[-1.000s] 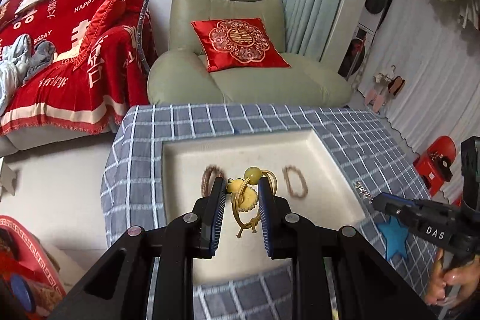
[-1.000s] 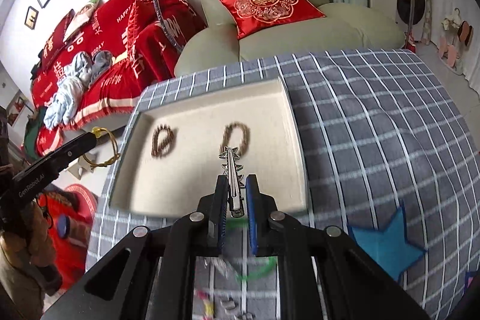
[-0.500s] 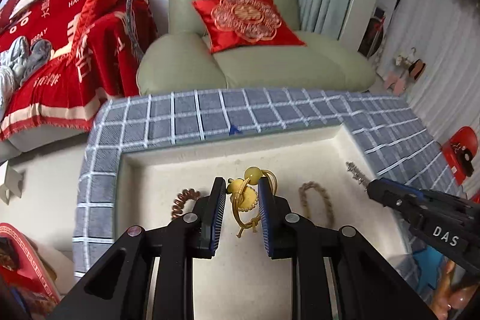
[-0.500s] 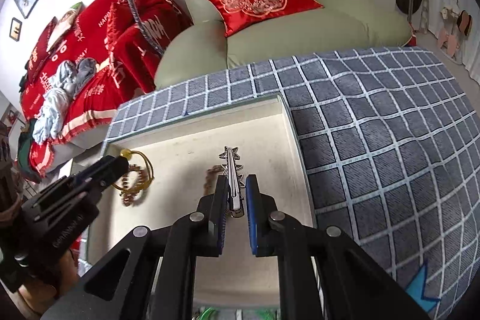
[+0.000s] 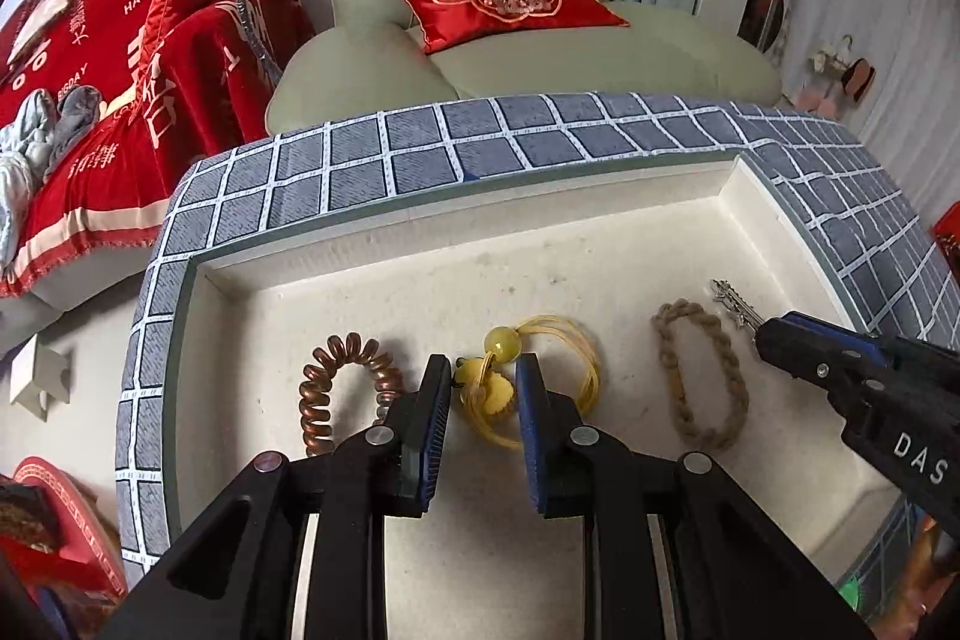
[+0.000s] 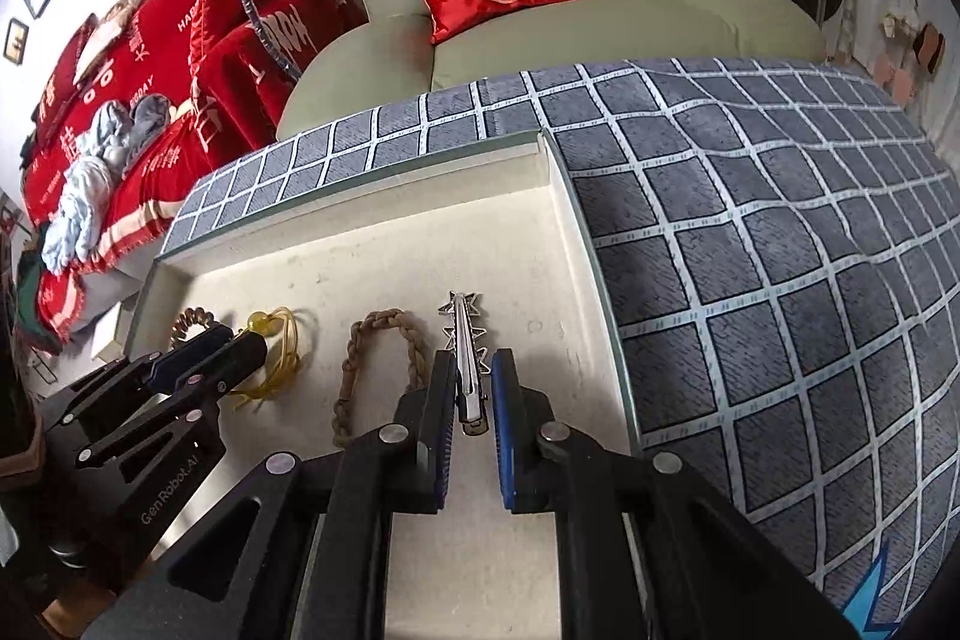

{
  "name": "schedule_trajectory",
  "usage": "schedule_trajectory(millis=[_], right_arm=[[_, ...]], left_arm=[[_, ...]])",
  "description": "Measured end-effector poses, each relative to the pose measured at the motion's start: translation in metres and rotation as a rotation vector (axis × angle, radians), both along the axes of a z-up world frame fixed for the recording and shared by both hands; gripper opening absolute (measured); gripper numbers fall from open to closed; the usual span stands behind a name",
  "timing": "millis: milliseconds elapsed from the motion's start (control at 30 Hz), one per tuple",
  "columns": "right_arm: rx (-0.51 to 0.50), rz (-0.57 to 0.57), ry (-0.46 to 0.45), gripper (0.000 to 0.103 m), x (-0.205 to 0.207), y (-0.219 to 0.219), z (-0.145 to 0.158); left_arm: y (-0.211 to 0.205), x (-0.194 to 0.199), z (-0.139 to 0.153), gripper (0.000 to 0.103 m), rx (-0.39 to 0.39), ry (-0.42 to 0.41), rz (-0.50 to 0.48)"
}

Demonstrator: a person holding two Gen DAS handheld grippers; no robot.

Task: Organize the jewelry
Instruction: 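Carry the hair tie and hair clip over the tray and lower them, then open both tools to release the hair tie and clip in the tray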

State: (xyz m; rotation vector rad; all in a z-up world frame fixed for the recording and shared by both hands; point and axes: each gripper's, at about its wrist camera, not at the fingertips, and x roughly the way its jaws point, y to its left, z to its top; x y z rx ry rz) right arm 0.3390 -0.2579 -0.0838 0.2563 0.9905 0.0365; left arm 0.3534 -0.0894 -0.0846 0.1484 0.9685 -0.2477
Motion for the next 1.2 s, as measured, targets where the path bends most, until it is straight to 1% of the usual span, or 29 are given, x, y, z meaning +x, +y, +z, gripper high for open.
schedule_trajectory(millis=[100, 233, 333, 367, 400, 433, 467, 500, 567, 600, 633, 667, 733, 867, 933, 967, 1000, 1033, 1067, 1133, 1167, 1200], right_arm=[[-0.007, 0.01, 0.01, 0.014, 0.0, 0.004, -0.002], [-0.001, 0.012, 0.023, 0.014, -0.001, 0.006, -0.005], [0.011, 0.012, 0.029, 0.019, 0.0, 0.005, -0.004], [0.025, 0.013, 0.027, 0.023, 0.0, 0.005, -0.003], [0.035, 0.013, 0.022, 0.03, 0.0, 0.005, -0.002], [0.053, 0.017, 0.013, 0.035, 0.0, 0.005, 0.001], [0.066, 0.017, 0.003, 0.05, -0.002, 0.005, 0.004], [0.07, 0.013, -0.006, 0.059, -0.003, 0.004, 0.007], [0.09, 0.003, -0.044, 0.06, -0.011, 0.003, 0.018], [0.098, 0.001, -0.053, 0.06, -0.014, 0.002, 0.021], [0.11, -0.002, -0.066, 0.06, -0.019, 0.001, 0.026], [0.117, -0.006, -0.075, 0.06, -0.022, 0.0, 0.03], [0.133, -0.015, -0.091, 0.06, -0.032, -0.004, 0.037], [0.163, -0.038, -0.105, 0.06, -0.048, -0.011, 0.046], [0.176, -0.044, -0.102, 0.062, -0.055, -0.013, 0.048], [0.183, -0.048, -0.1, 0.065, -0.058, -0.015, 0.049], [0.187, -0.05, -0.1, 0.072, -0.061, -0.016, 0.05], [0.189, -0.052, -0.102, 0.075, -0.065, -0.017, 0.051], [0.188, -0.056, -0.108, 0.079, -0.07, -0.017, 0.053], [0.191, -0.061, -0.12, 0.08, -0.078, -0.018, 0.056], [0.198, -0.061, -0.125, 0.083, -0.082, -0.019, 0.058], [0.202, -0.061, -0.127, 0.09, -0.085, -0.02, 0.059]], left_arm=[[-0.003, 0.001, -0.001, 0.039, 0.033, 0.005, -0.006], [-0.006, -0.001, -0.001, 0.039, 0.052, -0.002, -0.015], [-0.006, -0.002, 0.0, 0.039, 0.051, 0.007, -0.015], [-0.006, -0.002, 0.0, 0.039, 0.05, 0.009, -0.013], [-0.006, -0.002, 0.0, 0.039, 0.048, 0.01, -0.012], [-0.006, -0.001, 0.0, 0.039, 0.047, 0.009, -0.011], [-0.005, -0.001, 0.0, 0.039, 0.048, 0.006, -0.008], [-0.005, -0.001, 0.0, 0.039, 0.049, 0.004, -0.006], [-0.004, -0.001, 0.0, 0.04, 0.047, 0.003, -0.003], [-0.004, -0.001, 0.0, 0.045, 0.046, 0.004, -0.001], [-0.003, 0.0, 0.0, 0.07, 0.042, 0.007, 0.002], [-0.002, 0.0, 0.002, 0.087, 0.034, 0.003, 0.01], [0.001, -0.003, 0.01, 0.089, 0.02, -0.042, 0.019], [-0.001, -0.003, 0.009, 0.089, 0.04, -0.027, 0.012], [0.001, -0.006, 0.011, 0.089, 0.037, -0.035, 0.017], [0.002, -0.009, 0.015, 0.089, 0.032, -0.048, 0.018], [0.004, -0.013, 0.02, 0.089, 0.03, -0.069, 0.018], [0.006, -0.017, 0.025, 0.098, 0.028, -0.089, 0.018], [0.008, -0.02, 0.029, 0.103, 0.023, -0.104, 0.018], [0.014, -0.03, 0.041, 0.103, -0.006, -0.137, 0.015], [0.017, -0.034, 0.046, 0.103, -0.011, -0.138, 0.011], [0.019, -0.038, 0.05, 0.103, -0.014, -0.139, 0.007]])
